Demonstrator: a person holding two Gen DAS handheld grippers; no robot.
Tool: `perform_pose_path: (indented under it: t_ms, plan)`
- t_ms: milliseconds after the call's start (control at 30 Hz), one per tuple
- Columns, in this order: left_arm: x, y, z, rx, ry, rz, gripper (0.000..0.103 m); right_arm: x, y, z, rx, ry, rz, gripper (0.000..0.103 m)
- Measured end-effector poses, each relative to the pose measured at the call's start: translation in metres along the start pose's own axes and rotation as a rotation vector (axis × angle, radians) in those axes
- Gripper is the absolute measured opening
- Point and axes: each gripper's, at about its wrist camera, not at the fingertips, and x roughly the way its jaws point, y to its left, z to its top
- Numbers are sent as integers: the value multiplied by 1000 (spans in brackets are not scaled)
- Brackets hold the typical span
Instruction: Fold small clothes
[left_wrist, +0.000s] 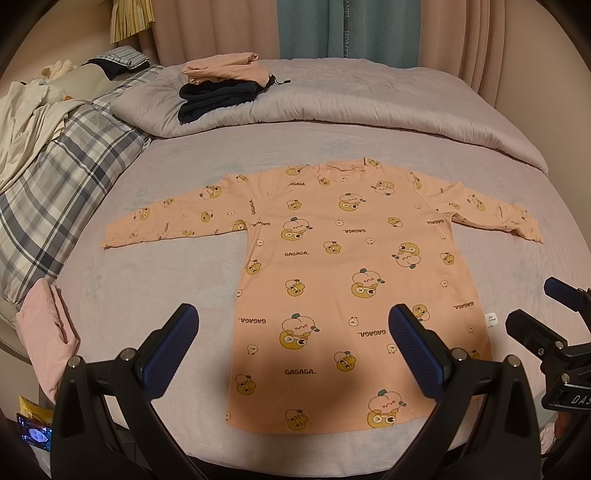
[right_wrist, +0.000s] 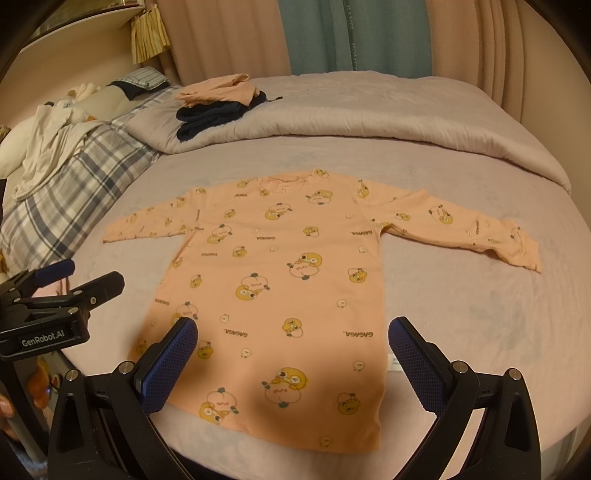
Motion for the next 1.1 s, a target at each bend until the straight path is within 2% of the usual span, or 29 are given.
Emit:
perform_pose_path:
  t_ms: [967, 1100]
  plan:
    - [1, 0, -1, 0, 2, -4, 103, 1, 0, -2, 5, 3, -1, 102]
    - [12, 5, -5, -28, 21, -23, 103, 9, -7, -8, 37, -3, 27, 102]
